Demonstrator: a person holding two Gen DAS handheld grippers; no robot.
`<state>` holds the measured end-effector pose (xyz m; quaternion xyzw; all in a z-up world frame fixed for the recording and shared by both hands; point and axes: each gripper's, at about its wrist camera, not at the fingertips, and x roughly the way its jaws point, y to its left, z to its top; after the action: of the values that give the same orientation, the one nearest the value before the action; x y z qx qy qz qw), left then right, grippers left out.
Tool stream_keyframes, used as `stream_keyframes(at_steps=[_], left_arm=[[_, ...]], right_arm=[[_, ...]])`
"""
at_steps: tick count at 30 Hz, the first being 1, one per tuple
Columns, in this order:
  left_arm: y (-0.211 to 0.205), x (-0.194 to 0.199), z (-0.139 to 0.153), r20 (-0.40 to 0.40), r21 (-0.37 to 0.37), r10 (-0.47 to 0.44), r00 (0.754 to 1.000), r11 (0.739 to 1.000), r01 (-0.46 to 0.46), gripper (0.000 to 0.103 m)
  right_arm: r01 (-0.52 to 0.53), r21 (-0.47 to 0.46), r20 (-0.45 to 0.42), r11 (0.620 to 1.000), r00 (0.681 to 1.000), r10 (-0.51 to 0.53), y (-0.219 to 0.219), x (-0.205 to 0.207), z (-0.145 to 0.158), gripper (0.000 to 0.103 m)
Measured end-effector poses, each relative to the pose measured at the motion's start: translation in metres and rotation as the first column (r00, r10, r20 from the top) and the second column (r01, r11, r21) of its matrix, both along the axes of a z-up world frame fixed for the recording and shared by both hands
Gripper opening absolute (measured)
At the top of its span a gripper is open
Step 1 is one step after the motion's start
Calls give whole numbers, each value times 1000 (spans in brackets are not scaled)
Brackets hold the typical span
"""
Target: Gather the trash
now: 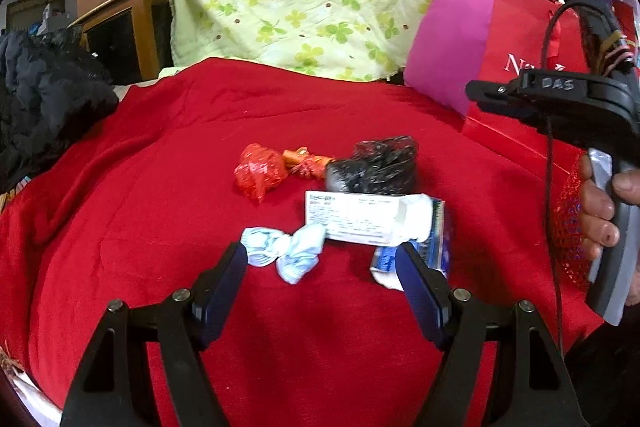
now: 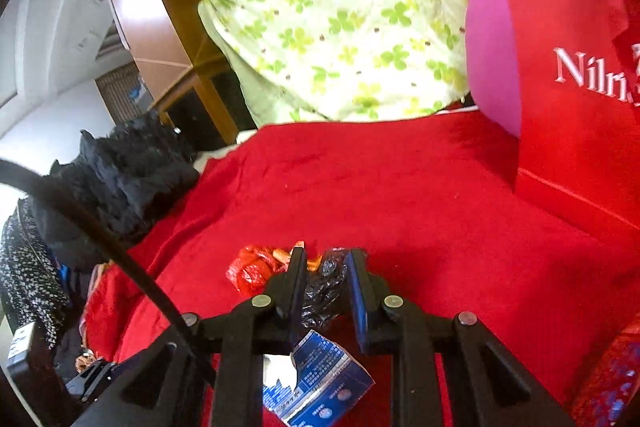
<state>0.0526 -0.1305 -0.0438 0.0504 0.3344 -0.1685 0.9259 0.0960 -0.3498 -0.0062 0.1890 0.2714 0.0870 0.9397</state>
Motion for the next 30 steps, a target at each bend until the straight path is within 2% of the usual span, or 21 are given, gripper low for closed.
stream_keyframes(at_steps=[9,15,19,24,25,26,27,28,30], left_arm=[[-30,3,11,5,-6,-65,998,998,65,77],[-62,7,4,-25,-5,-142,990,990,142,77],[-66,13,-9,-74,-20,-134,988,991,133,77],[-54,29,-12,-104,-64,-87,991,995,81,77],[-51,30,-12,-99,-65,-82,992,995,76,77],[-47,32,-11,-93,-66,-78,993,995,72,77],[-42,34,-11,-88,-63,-74,993,996,69,77],[-37,36,-11,-85,-58,-72,994,996,67,77],[-21,45,-8,-72,-30,-61,996,998,59,77]], right_arm=[[2,35,42,999,999,-4,-30,-34,14,22],[14,43,61,999,998,-17,-51,-52,16,22],[0,61,54,998,999,-3,-57,-56,13,22],[-43,133,-17,990,999,46,-51,-33,2,24],[-50,133,-26,990,998,54,-47,-28,0,27],[-59,125,-41,990,997,65,-41,-20,-2,40],[-68,111,-55,992,996,75,-32,-10,-5,49],[-69,105,-62,992,995,76,-26,-4,-8,76],[-70,99,-72,993,994,77,-13,10,-16,80]])
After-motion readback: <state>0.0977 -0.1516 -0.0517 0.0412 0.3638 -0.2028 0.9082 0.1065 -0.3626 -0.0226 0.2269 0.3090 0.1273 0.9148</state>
